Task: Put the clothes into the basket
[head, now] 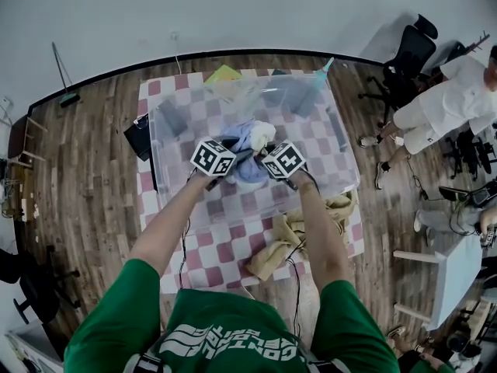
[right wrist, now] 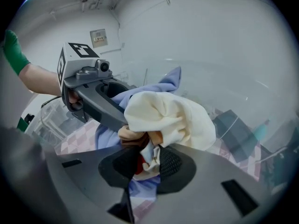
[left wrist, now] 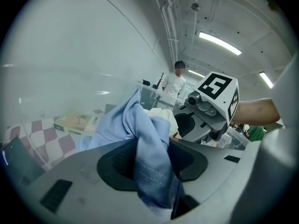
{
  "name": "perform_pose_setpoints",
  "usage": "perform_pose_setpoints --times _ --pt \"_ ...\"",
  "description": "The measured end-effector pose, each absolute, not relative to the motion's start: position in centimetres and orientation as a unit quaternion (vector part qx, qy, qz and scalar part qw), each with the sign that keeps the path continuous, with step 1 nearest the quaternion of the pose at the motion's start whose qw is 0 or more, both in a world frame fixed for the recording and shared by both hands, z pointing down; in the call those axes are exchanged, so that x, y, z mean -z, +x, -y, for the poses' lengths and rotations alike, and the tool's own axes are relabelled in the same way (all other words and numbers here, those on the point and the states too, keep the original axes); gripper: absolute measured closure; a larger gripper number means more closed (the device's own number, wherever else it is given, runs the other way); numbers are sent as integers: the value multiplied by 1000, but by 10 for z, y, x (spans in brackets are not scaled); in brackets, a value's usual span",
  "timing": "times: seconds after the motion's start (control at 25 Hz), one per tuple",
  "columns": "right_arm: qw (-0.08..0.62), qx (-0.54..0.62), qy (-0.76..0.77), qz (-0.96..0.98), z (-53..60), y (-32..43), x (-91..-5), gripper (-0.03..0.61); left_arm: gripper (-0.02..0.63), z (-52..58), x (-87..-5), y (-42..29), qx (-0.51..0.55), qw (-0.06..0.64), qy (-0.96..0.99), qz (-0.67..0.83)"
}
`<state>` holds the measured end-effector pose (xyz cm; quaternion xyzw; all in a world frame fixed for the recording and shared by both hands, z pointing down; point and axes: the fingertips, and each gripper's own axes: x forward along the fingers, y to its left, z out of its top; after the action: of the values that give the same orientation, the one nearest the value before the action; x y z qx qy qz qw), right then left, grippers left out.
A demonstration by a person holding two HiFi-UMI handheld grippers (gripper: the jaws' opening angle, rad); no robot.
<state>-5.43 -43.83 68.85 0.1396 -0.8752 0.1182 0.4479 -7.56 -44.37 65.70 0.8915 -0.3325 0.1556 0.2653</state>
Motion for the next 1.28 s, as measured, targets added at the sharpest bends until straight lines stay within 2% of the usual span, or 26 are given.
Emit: perform_pose_setpoints --times 0.24,0.64,0.96,1.28 --pt "493 -152 110 850 432 -48 -731 489 439 440 -704 -71 -175 305 876 329" --pt "535 -188 83 819 416 -39 -779 476 439 426 -755 -65 -212 334 863 313" --pt "563 -195 76 800 409 -30 -797 437 431 420 -775 -62 -240 320 863 310" --pt "573 -196 86 791 412 -22 -800 387 371 423 -777 -77 -291 290 850 329"
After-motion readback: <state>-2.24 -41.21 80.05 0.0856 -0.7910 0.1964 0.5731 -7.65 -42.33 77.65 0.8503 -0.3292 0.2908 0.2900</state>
